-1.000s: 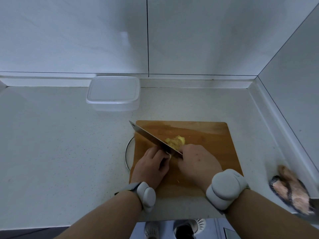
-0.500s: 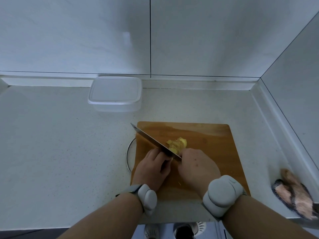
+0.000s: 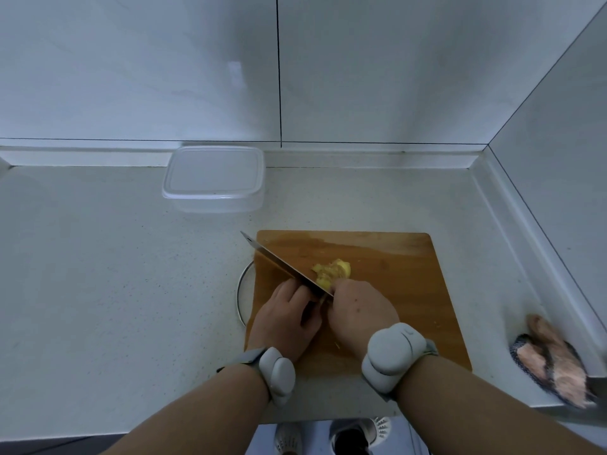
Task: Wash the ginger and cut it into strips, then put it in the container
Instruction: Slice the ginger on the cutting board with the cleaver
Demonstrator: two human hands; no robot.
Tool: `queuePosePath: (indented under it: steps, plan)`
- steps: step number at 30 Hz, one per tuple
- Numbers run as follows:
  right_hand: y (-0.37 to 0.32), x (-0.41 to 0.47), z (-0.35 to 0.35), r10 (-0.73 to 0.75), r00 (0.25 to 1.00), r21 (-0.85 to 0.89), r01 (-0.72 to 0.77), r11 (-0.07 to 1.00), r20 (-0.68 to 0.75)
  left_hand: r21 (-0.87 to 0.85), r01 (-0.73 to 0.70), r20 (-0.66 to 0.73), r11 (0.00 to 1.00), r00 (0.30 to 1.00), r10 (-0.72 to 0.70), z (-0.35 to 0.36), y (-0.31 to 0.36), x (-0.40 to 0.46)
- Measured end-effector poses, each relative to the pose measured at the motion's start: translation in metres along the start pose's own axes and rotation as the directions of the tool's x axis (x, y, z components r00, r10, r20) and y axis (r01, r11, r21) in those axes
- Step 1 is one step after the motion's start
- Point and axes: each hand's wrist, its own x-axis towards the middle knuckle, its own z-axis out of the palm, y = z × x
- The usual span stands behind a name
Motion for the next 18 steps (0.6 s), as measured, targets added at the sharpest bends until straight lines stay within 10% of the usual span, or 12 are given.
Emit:
queuePosePath:
  steps: [18]
  plan:
    - [0.012, -0.003, 0.000, 0.005, 1.000, 0.013, -0.005, 1.000, 0.027, -0.001, 0.068, -0.027, 0.998, 0.997, -0.068, -0.001, 0.006, -0.005]
